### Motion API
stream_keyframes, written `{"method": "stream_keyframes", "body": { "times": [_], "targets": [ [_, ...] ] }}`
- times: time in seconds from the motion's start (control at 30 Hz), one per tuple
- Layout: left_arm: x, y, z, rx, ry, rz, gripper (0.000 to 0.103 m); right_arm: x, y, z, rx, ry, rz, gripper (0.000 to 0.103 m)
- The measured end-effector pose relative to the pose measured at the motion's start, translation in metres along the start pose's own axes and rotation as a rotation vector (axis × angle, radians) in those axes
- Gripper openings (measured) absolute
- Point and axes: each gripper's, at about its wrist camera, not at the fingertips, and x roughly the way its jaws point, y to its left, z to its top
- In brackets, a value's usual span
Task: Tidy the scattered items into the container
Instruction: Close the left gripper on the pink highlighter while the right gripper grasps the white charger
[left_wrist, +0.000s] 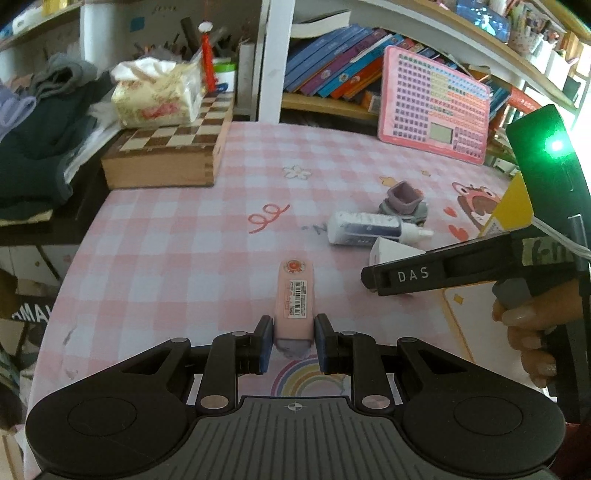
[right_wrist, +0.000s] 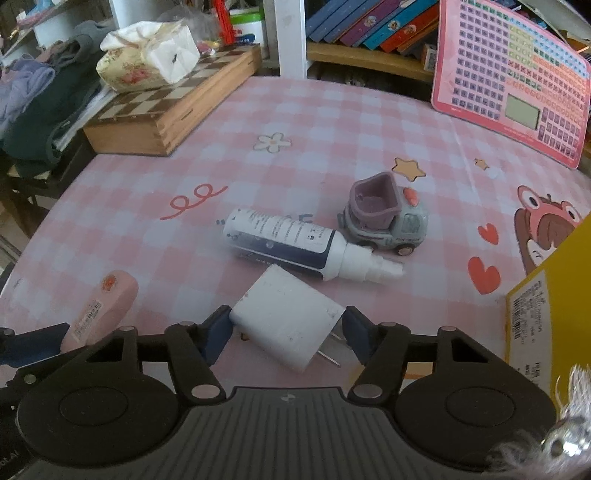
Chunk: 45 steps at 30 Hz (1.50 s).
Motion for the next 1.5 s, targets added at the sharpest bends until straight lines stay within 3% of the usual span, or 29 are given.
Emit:
{"method": "stream_keyframes", "body": {
  "times": [0.57,0.83,1.5],
  "targets": [
    [-0.044,-0.015,-0.008,-0.017,-0.06,-0.027,0.022,-0.065,-0.004,-0.029,0.005,-0.046,0.082,0.063],
    [-0.069,-0.021,-0.019,-0.023,-0.081,-0.045,0.022,-0.099,0.005,-0.044,-0.046,-0.112,0.082,0.063],
    [-0.132,-0.039,-0.058,0.003,-0.11,-0.142,0.022,-0.169,0.019,-0.117,-0.031,-0.109,0.118,0.063]
  ]
}}
